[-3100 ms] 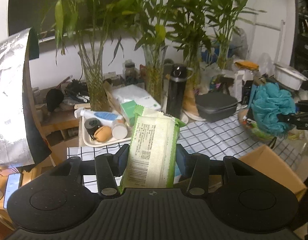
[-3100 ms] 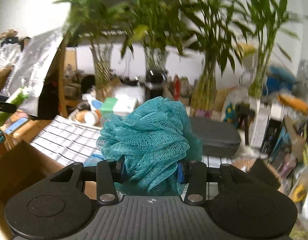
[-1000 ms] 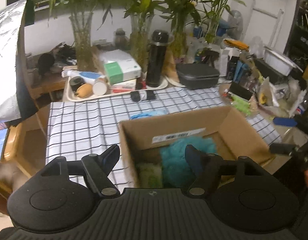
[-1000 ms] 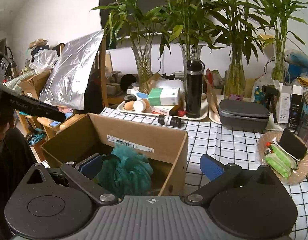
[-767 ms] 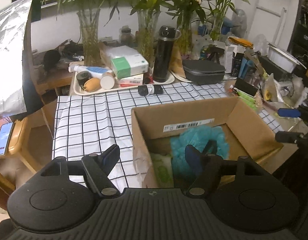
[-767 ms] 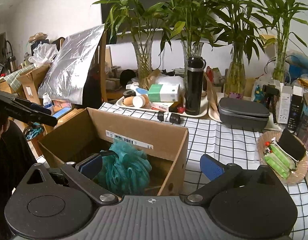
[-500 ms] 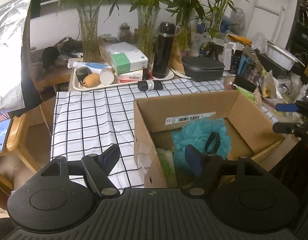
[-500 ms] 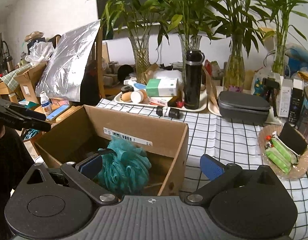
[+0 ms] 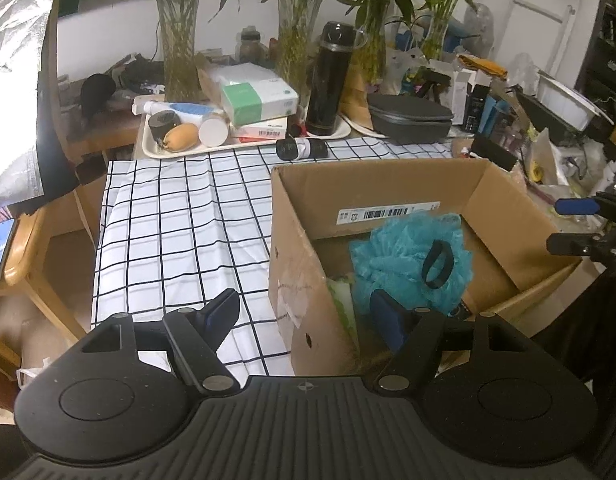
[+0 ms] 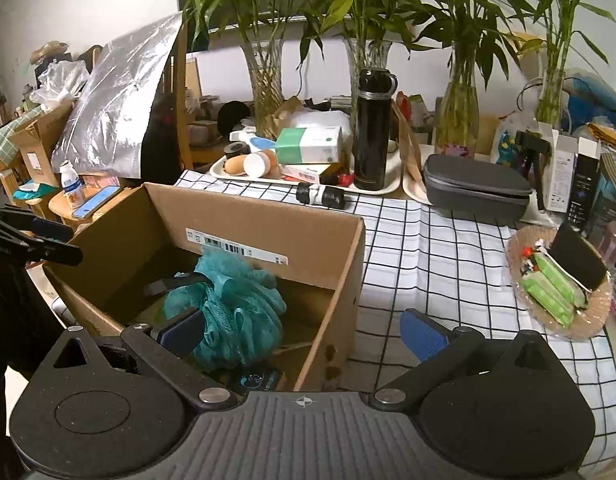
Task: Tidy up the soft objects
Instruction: 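Withdraw the left tool from the box toward the light blue wipes pouch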
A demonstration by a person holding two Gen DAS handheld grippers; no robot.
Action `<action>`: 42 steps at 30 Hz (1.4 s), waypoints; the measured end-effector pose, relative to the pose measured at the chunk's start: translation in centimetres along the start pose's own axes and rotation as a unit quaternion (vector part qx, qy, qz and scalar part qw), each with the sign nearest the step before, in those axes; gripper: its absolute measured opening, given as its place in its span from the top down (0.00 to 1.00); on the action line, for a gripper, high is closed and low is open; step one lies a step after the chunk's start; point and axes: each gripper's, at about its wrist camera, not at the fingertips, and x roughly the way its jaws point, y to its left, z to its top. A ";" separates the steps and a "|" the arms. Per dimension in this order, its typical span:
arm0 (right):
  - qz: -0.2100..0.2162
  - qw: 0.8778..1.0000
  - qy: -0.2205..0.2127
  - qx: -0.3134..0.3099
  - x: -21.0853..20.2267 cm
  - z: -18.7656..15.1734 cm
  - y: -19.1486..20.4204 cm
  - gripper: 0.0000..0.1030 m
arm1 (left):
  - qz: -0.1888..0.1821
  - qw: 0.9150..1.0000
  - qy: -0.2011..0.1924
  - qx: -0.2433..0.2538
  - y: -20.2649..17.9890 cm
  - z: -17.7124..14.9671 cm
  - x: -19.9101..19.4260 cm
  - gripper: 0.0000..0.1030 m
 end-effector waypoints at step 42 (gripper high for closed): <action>0.007 1.000 -0.017 0.022 3.6 3.2 -2.4 0.00 | -0.027 0.998 -0.023 0.052 0.5 5.4 3.3 0.31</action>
